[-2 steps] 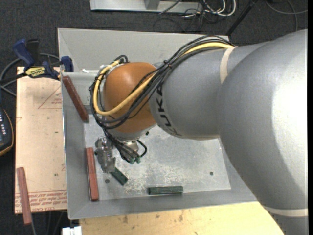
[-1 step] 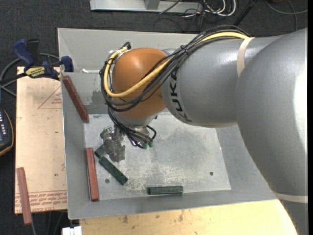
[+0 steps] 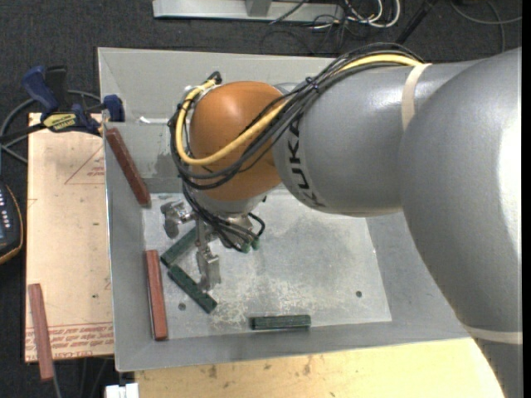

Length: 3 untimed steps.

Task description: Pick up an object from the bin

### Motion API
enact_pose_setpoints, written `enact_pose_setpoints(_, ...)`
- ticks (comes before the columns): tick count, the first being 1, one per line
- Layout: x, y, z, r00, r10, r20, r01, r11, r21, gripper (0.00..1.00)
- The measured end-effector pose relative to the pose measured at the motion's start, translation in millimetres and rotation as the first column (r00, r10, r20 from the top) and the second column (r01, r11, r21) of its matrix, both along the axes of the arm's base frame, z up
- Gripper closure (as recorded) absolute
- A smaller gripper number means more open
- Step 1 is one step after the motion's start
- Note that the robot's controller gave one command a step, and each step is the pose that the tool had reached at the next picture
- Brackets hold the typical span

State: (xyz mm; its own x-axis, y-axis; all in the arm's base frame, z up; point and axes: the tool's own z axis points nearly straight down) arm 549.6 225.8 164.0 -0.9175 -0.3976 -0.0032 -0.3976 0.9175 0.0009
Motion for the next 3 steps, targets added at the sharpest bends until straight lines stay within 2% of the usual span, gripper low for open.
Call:
enact_pose_setpoints(1, 56.4, -31.3, -99.0, 1.000, -0.016, -0.003, 0.016, 1.000, -0.002, 0.00)
enact_pose_setpoints(2, 57.1, -28.8, -92.9, 1.000, -0.013, 0.001, 0.013, 1.000, 0.001, 1.00)
enact_pose_setpoints(3, 34.8, -49.8, 36.1, 0.999, 0.031, 0.008, -0.031, 1.000, 0.001, 1.00)
